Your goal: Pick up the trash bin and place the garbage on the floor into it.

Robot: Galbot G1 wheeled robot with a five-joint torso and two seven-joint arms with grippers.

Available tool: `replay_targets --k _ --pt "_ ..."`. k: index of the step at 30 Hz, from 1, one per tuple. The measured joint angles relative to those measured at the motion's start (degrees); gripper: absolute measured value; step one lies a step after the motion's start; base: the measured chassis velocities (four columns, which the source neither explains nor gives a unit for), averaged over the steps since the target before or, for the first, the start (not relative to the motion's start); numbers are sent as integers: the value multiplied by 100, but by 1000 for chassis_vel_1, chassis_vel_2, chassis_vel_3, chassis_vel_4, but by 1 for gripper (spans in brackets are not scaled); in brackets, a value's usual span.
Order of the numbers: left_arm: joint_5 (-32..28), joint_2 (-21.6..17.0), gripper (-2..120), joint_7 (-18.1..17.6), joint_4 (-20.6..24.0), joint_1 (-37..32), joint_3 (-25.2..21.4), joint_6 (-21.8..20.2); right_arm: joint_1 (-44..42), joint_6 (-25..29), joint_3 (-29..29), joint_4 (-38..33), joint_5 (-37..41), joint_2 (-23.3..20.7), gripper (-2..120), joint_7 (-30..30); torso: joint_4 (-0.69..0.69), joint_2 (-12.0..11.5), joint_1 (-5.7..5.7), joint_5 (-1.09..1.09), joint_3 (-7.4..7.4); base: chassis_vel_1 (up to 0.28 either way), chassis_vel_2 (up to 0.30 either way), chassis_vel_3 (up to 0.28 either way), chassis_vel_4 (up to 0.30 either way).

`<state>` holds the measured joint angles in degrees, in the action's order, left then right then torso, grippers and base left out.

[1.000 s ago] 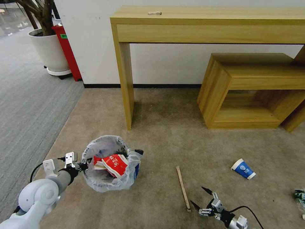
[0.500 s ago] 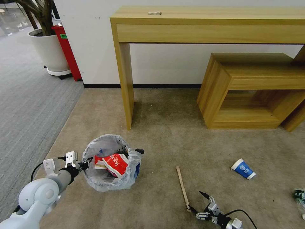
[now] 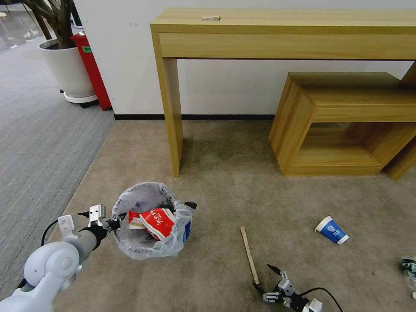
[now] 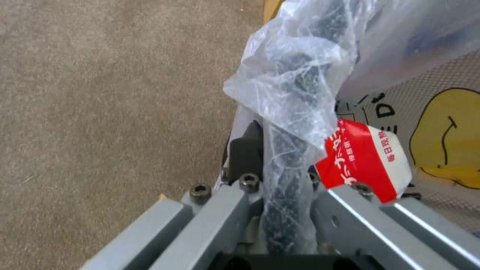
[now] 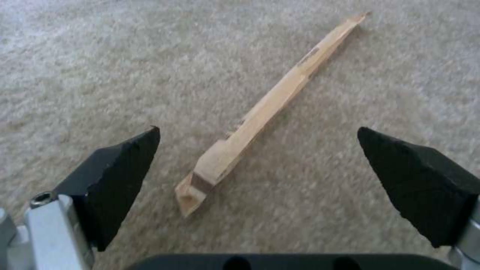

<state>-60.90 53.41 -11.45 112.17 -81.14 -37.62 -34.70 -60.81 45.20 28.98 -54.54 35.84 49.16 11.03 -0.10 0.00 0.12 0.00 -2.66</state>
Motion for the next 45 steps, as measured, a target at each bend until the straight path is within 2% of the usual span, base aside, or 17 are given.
replay_targets --k 30,45 --pt "-59 -66 0 -2 74 -39 -29 4 187 -52 178 561 -78 475 100 -84 -1 0 0 -1 0 0 0 0 0" --pt "-53 -38 0 -4 58 -4 -9 13 242 -114 314 364 -146 493 100 -154 1 0 0 1 -1 0 0 0 0"
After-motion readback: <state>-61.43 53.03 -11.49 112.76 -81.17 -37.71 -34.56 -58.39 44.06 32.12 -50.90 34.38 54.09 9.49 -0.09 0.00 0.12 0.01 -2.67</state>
